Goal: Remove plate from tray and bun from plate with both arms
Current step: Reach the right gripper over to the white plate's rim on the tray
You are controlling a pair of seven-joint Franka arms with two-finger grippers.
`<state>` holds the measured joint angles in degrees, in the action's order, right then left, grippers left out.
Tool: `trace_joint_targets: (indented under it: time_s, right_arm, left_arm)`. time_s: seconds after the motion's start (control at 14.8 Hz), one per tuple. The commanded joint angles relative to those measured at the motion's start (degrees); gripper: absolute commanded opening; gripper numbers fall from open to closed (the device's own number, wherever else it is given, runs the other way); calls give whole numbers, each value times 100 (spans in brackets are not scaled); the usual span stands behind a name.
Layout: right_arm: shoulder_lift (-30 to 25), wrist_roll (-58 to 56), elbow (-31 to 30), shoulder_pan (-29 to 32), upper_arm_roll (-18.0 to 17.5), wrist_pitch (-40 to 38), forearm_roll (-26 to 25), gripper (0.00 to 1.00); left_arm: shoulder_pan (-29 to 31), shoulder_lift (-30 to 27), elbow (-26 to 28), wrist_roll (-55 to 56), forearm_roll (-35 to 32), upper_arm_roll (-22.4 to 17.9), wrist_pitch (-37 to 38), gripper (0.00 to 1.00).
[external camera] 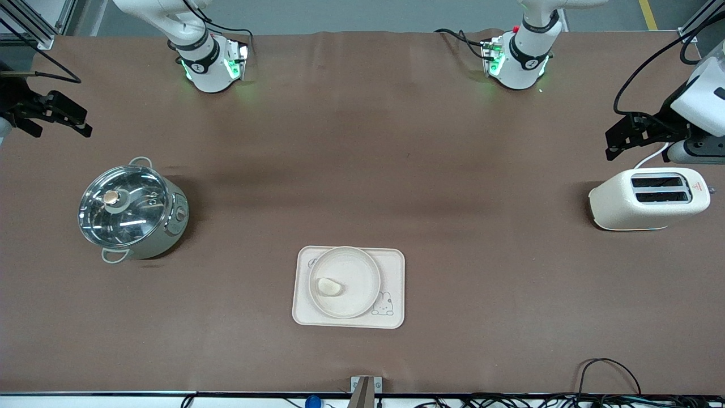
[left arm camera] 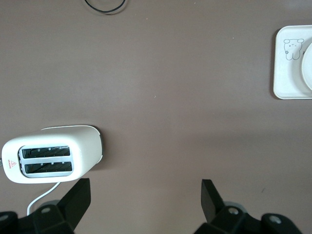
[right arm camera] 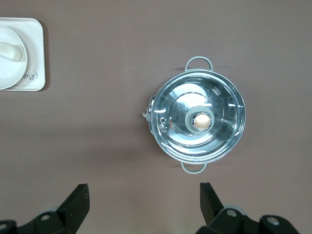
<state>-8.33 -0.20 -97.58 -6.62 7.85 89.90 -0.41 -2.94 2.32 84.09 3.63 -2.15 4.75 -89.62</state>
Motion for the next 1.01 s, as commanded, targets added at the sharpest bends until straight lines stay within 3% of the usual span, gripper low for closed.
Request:
trace_joint_targets:
  time_s: [0.0, 0.34, 0.54, 0.67, 0.94]
  right_arm:
    - [59, 73, 63, 117, -135, -42, -91, 100]
    - [497, 126, 317, 99, -301, 54, -29, 100]
    - [1523, 169, 1176, -172, -346, 142, -29, 100]
    - [2140, 441, 1582, -252, -354, 448, 259, 100]
    - [2897, 547, 1786, -437, -573, 1327, 497, 100]
  left_arm:
    - [21, 32, -130, -46, -136, 17, 138, 100]
    - [-5, 49, -156, 41, -154, 34, 147, 100]
    - [-14, 49, -148, 50, -110, 34, 147, 100]
    - [-5, 41, -139, 41, -110, 34, 147, 100]
    - [4, 41, -130, 32, -102, 34, 147, 100]
